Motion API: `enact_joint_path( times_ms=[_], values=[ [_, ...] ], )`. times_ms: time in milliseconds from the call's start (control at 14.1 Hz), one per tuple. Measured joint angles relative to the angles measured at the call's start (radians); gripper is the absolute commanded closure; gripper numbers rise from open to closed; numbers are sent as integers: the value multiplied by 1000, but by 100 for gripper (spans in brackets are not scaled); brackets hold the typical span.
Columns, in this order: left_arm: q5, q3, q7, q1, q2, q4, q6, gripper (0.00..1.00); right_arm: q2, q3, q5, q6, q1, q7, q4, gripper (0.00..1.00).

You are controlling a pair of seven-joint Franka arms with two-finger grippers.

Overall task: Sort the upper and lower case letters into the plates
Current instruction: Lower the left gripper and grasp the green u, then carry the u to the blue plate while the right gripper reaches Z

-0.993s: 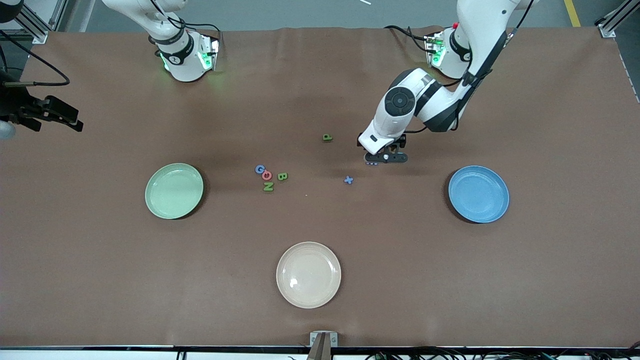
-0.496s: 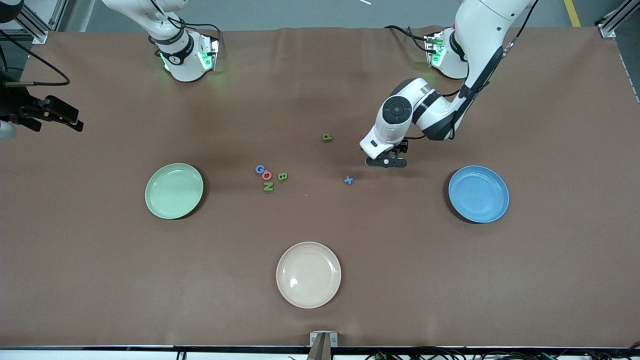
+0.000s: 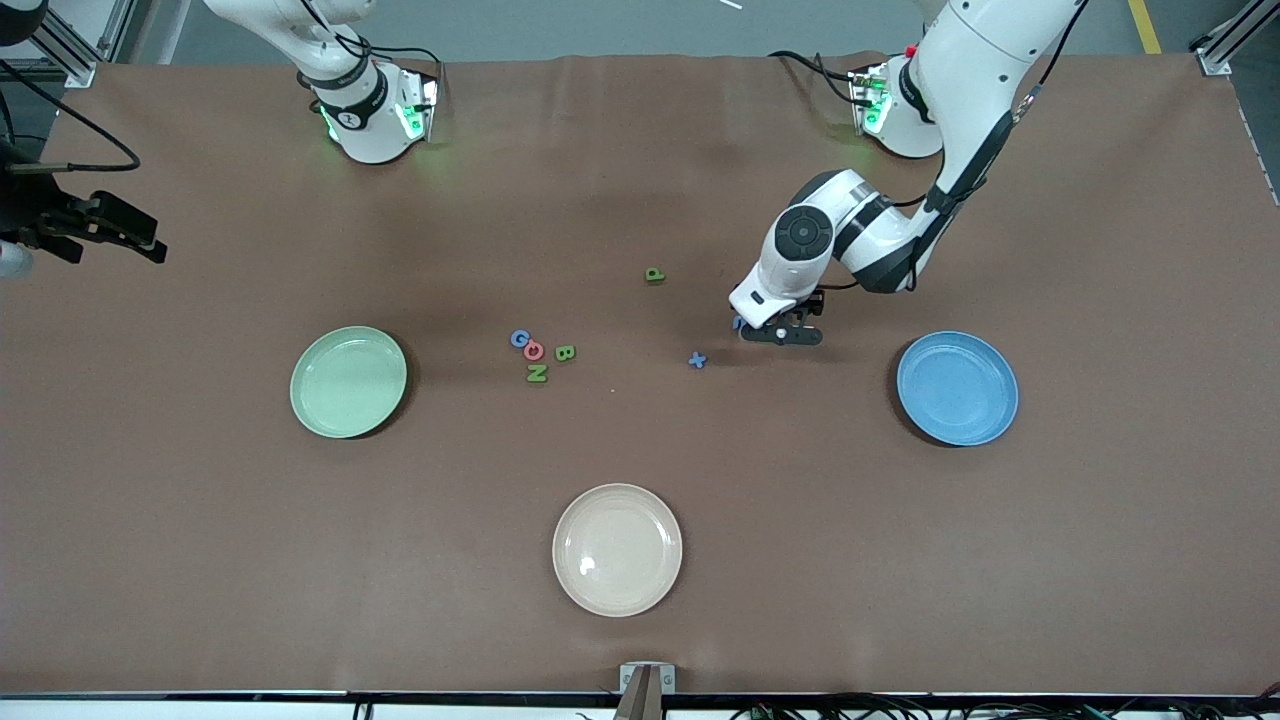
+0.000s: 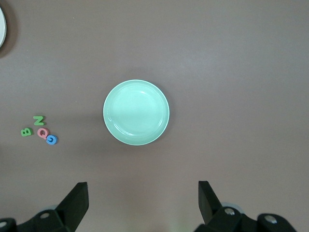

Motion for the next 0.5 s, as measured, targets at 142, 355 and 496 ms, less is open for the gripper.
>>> enact_joint_path(
  times_ms=[142,355,496],
  values=[
    [1,-1,0,-2,11,1,7,4,0,0,0,0,0,0,0,0],
    [21,-1,0,-2,16,1,9,21,4,0,0,0,0,1,0,0],
    [34,-1,0,-2,18,3,12,33,45,0,3,3,0,1,2,0]
  ],
)
